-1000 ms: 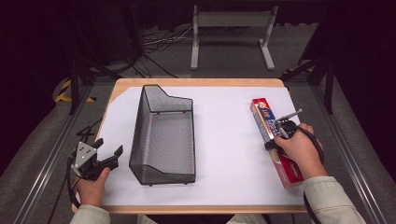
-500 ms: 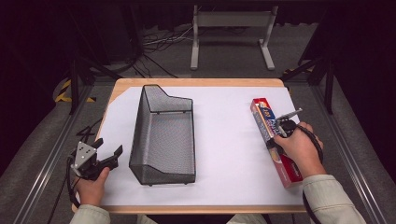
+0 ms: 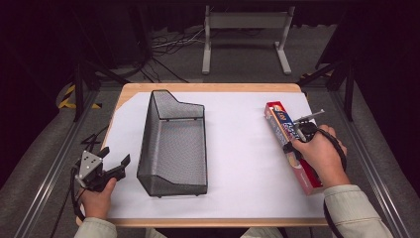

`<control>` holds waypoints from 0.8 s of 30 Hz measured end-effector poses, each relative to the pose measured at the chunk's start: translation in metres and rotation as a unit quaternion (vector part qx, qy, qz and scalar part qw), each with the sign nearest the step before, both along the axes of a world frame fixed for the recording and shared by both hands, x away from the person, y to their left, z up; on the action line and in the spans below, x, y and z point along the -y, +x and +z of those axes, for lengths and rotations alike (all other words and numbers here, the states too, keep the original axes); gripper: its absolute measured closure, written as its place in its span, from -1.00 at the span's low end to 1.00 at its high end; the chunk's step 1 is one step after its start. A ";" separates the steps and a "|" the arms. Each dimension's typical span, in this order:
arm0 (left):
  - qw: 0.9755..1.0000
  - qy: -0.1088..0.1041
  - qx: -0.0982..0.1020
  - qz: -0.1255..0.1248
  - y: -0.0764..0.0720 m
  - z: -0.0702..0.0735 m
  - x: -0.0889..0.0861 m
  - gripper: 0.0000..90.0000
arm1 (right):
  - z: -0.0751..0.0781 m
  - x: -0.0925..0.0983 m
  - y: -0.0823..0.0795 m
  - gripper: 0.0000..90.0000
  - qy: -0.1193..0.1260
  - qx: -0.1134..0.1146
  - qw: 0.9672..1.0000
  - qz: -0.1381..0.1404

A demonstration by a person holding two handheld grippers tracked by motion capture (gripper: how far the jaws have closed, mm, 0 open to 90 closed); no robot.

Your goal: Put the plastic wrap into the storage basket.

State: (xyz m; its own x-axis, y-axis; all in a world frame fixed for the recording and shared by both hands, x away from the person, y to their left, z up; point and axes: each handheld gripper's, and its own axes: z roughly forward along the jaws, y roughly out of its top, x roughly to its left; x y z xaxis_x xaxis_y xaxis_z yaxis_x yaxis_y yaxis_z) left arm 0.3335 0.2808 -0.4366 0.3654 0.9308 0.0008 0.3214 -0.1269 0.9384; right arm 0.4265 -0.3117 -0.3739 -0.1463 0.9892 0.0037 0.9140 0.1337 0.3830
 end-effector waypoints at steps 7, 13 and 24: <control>1.000 0.000 0.000 0.000 0.000 0.000 0.000 -0.51 | 0.019 -0.007 -0.003 -0.11 0.005 0.012 1.000 0.000; 1.000 0.000 0.000 0.000 0.000 0.000 0.000 -0.51 | 0.033 -0.012 -0.007 -0.11 0.010 0.023 1.000 0.001; 1.000 0.001 0.000 0.000 0.000 0.000 0.000 -0.51 | 0.055 -0.034 -0.015 -0.11 0.005 0.033 0.999 0.013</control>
